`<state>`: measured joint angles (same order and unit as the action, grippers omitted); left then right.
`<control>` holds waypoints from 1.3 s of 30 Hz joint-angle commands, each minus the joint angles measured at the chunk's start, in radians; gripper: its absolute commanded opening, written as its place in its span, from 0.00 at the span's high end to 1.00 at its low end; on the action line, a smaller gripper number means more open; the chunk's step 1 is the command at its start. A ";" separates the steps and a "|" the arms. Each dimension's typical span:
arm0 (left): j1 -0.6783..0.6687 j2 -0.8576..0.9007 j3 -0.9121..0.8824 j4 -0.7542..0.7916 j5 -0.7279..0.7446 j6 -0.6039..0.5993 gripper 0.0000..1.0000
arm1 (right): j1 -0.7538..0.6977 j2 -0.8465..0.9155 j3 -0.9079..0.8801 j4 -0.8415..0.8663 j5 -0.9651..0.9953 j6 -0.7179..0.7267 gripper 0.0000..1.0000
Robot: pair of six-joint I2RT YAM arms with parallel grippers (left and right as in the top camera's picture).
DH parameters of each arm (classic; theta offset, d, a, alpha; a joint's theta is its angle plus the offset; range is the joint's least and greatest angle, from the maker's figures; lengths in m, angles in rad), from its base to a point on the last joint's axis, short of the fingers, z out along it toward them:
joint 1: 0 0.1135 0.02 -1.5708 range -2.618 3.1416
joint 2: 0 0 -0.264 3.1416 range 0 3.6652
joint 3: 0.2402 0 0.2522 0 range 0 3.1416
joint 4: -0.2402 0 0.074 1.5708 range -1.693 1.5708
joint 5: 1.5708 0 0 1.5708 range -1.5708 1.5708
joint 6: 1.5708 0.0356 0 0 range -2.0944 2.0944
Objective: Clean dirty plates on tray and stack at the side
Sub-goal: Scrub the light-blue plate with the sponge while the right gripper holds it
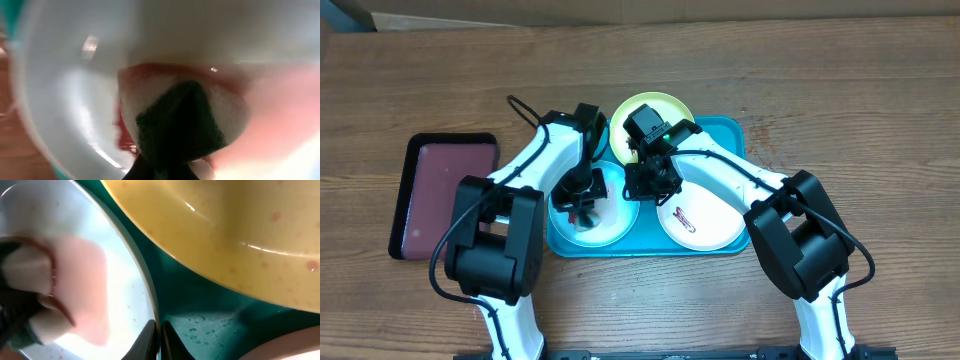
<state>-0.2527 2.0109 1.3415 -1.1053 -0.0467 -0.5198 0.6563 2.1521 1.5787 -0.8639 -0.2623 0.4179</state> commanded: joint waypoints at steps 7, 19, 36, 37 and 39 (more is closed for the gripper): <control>0.090 0.046 -0.019 -0.067 -0.369 -0.128 0.96 | -0.005 0.005 -0.007 -0.008 0.037 0.002 0.94; 0.088 0.044 0.191 -0.098 0.018 0.084 0.96 | -0.005 0.005 -0.007 -0.001 0.037 0.002 0.94; 0.084 0.044 0.052 0.089 0.331 0.198 0.96 | -0.005 0.005 -0.007 0.002 0.036 0.002 0.94; 0.084 0.044 0.036 0.098 0.327 0.198 0.96 | -0.005 0.005 -0.007 0.000 0.036 0.002 0.94; 0.084 0.044 0.004 0.124 0.292 0.193 0.96 | -0.005 0.005 -0.007 -0.002 0.036 0.002 0.94</control>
<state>-0.1638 2.0499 1.4075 -1.0039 0.2676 -0.3389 0.6559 2.1521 1.5787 -0.8665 -0.2443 0.4183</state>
